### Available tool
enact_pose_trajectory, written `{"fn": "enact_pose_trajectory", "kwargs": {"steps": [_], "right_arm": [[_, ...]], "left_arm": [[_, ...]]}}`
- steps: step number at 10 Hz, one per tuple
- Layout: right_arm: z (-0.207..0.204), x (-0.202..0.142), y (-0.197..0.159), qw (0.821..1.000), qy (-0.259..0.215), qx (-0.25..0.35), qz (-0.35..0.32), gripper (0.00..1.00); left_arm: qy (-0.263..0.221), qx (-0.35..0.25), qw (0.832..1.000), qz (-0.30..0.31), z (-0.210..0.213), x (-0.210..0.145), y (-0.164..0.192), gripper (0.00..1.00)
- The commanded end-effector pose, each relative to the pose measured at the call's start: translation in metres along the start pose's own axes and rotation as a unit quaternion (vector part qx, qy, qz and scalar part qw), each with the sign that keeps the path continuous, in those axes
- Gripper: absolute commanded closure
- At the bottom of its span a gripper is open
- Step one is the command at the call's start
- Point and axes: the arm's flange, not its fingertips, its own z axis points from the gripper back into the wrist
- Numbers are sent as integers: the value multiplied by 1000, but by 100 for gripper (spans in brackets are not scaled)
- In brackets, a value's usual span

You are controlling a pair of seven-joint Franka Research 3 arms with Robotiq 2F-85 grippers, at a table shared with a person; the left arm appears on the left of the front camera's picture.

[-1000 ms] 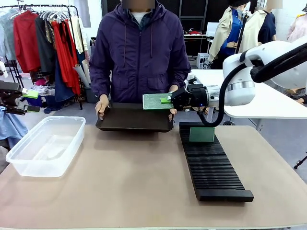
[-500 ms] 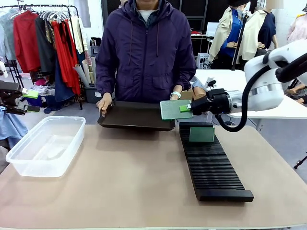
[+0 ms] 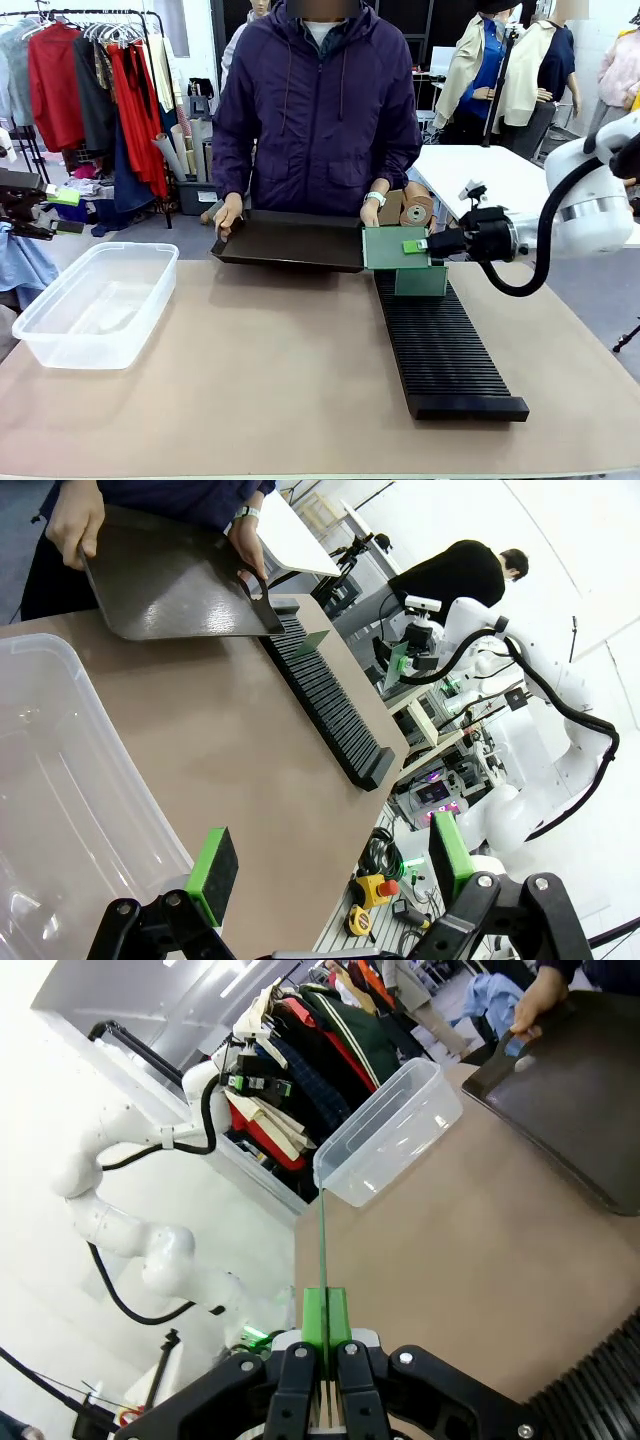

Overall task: Sort PCBs into racks and boxes based on the side picked up.
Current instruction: If the short side of the Blank PCB is picked up, insert it into the PCB Rack ; if the long side is picked up, place it in the Organizing box.

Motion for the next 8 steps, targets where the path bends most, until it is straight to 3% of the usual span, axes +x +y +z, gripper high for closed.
{"fn": "enact_pose_trajectory", "kwargs": {"steps": [1, 4, 8], "right_arm": [[14, -22, -3, 997, 0, -26, 66, 100], [38, -53, -14, 993, 25, -30, 109, 100], [73, -81, -35, 989, 2, -12, 147, 100]], "left_arm": [[-2, 0, 1000, -2, 1, 1, -2, 0], [-2, 0, 1000, -2, 1, 1, -2, 0], [-2, 0, 1000, -2, 1, 1, -2, 0]]}}
